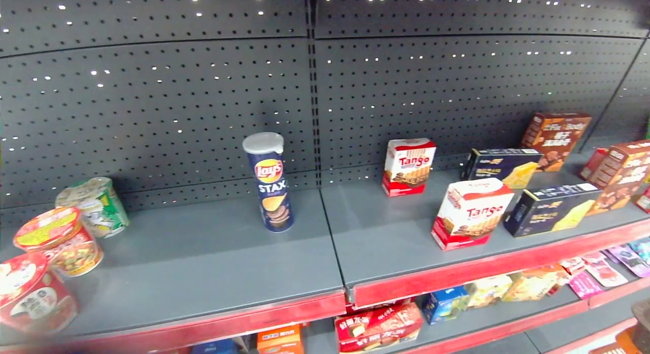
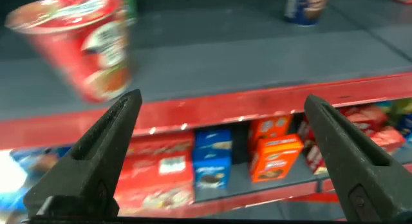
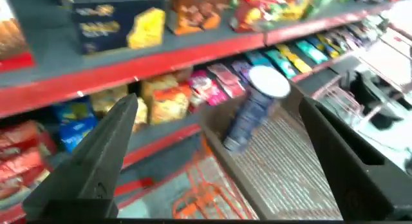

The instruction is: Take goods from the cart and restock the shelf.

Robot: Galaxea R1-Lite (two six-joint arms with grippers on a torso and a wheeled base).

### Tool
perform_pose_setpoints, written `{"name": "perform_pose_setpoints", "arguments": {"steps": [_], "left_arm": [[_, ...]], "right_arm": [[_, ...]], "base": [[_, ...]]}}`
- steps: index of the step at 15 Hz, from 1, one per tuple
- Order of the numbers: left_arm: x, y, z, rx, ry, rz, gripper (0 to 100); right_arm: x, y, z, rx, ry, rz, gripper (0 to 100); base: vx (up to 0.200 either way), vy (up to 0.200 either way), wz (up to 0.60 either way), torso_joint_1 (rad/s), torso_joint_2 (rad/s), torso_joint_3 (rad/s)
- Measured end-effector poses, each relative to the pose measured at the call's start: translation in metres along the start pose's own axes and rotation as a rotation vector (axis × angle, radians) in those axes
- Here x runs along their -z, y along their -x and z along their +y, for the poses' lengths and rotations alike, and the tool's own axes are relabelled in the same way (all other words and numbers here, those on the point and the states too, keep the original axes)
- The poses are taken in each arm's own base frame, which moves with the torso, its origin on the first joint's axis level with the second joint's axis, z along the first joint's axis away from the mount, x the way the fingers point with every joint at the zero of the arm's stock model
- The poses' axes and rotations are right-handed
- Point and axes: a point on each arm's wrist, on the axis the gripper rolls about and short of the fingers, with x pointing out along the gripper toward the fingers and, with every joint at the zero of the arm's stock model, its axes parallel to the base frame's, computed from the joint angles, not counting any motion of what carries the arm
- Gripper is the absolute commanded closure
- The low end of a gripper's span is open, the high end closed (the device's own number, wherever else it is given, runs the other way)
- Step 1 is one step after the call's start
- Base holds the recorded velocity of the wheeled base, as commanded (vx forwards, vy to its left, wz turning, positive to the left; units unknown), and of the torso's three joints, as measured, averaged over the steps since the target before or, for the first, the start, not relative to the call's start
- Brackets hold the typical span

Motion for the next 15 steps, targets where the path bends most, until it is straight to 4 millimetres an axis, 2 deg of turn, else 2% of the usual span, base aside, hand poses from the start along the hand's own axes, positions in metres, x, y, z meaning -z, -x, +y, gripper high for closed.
{"name": "perform_pose_setpoints", "arguments": {"steps": [12, 15], "left_arm": [[0.0001, 0.0000, 0.0000, 0.000, 0.000, 0.000, 0], [0.0002, 0.0000, 0.0000, 0.000, 0.000, 0.001, 0]], "right_arm": [[0.0076, -0.0013, 0.0022, -0.038, 0.001, 0.011, 0], [0.0096, -0.0009, 0.0023, -0.035, -0.018, 0.014, 0]], "base": [[0.000, 0.000, -0.60, 0.003, 0.00, 0.003], [0.000, 0.000, 0.00, 0.000, 0.00, 0.000]]}}
